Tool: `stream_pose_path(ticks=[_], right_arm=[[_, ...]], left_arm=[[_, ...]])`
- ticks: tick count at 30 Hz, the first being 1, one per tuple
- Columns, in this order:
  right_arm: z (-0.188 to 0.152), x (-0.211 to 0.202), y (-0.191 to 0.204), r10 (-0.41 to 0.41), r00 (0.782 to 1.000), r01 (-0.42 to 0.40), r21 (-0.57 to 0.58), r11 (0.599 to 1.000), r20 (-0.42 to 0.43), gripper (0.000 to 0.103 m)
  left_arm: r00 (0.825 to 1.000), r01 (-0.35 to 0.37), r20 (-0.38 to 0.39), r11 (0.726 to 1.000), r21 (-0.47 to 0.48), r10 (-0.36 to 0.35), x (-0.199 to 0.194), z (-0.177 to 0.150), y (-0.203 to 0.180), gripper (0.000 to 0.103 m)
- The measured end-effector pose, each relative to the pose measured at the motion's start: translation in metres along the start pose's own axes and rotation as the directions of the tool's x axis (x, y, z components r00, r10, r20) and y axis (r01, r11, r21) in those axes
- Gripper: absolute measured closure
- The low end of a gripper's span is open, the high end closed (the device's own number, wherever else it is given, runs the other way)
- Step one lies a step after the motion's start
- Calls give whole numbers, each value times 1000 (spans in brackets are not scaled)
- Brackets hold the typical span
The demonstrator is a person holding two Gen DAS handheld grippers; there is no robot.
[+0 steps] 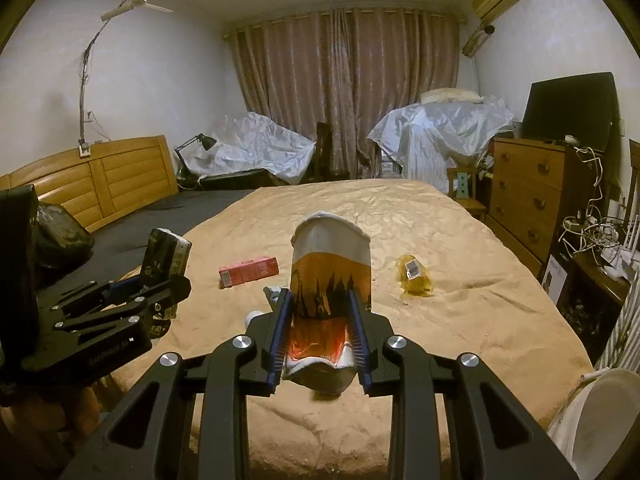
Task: Collect trash
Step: 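Carry the tissue pack and paper cup in both tools over the bucket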
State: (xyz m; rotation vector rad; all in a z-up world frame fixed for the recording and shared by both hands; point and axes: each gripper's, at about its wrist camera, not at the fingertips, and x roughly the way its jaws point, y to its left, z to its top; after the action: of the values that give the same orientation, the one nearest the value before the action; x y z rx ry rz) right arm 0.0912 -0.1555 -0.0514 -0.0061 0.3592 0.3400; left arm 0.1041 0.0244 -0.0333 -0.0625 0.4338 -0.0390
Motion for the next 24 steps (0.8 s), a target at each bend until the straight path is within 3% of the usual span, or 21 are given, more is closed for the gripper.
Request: stream_pose_path(ticks=[7, 14, 20, 24], right_arm=[[5, -17, -7, -13, 1000, 13, 12, 1000, 3, 73], [15, -53, -44, -92, 996, 91, 29, 995, 15, 73], [16, -97, -101, -195, 981, 194, 69, 979, 6, 73], [7, -132, -149, -272, 962, 273, 96, 957, -19, 73]], left_arm=[[1000, 23, 8, 1000, 18, -23, -2, 7, -13, 60], [992, 124, -1, 990, 64, -125, 6, 16, -60, 60], [969, 247, -40, 963, 112, -244, 14, 18, -120, 60], [943, 332, -85, 932, 144, -323, 20, 13, -165, 60]])
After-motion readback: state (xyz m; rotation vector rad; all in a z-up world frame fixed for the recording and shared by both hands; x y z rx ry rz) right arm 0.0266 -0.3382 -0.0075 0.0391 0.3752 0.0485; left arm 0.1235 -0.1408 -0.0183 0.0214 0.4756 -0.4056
